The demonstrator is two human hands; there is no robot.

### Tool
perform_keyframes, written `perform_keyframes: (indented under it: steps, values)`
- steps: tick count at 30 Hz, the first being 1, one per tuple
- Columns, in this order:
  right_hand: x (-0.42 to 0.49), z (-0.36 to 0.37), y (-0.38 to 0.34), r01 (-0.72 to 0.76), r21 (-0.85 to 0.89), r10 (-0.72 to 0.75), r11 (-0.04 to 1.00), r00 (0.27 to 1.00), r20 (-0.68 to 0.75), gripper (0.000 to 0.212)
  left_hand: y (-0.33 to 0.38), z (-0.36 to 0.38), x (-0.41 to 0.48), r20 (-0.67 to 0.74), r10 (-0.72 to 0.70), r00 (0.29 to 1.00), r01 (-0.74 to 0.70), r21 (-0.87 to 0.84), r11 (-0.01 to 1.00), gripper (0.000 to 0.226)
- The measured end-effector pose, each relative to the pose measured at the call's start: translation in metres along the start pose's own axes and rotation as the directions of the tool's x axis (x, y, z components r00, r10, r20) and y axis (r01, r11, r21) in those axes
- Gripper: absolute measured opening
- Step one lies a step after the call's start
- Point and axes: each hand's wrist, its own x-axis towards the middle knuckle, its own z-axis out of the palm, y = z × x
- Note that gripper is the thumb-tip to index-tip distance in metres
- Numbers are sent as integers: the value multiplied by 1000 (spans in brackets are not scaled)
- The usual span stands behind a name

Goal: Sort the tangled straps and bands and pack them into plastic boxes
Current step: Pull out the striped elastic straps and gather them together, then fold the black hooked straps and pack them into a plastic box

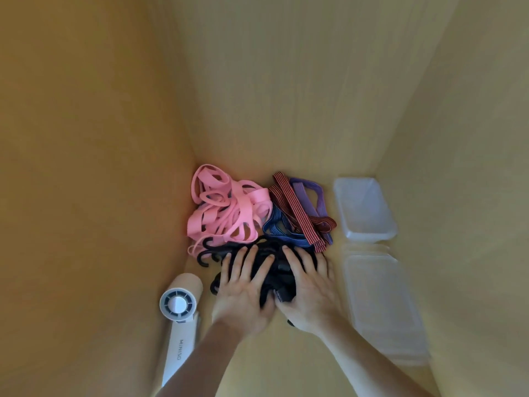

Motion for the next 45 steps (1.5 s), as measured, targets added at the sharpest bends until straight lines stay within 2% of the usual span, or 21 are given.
perform_keyframes:
  steps: [5, 13, 26, 30, 34, 38, 40, 41, 43, 45]
  values:
    - [9, 13, 4, -8, -13, 6, 1000, 996, -90, 97, -5, 8, 12, -82, 28, 996, -29, -6, 1000, 74]
    - [25, 17, 10, 40, 13, -38, 999, 989, -143, 93, -9, 13, 22, -166, 18, 986, -19, -4, 1000, 73]
    - [26, 17, 9, 18, 92, 0, 996, 983, -186, 89, -8, 16, 25, -184, -19, 983, 20, 3, 1000, 71]
    - [19, 16, 7, 20, 13, -16, 1000, 966, -260, 85, -8, 14, 26, -183, -20, 983, 21, 3, 1000, 72]
    - [7, 10, 4, -58, -19, 54, 998, 987, -152, 94, -7, 18, 27, -191, -9, 981, 13, 23, 1000, 74]
    - [-10, -3, 2, -36, 20, 38, 999, 997, -69, 93, -11, 23, 26, -216, 19, 976, -8, 54, 998, 77]
    - [-19, -21, 3, 5, 104, 10, 995, 989, -148, 81, -12, 22, 27, -221, 18, 975, -8, 46, 999, 75]
    - [-20, -33, 6, 42, 143, -5, 989, 969, -248, 68, -12, 21, 27, -217, 11, 976, -1, 44, 999, 75]
    - [-14, -56, 20, 80, 149, 1, 986, 878, -478, 42, -9, 19, 27, -210, 1, 978, 9, 44, 999, 74]
    - [3, -77, 37, 0, 91, 52, 996, 820, -570, 29, -9, 18, 26, -201, 1, 980, 9, 48, 999, 74]
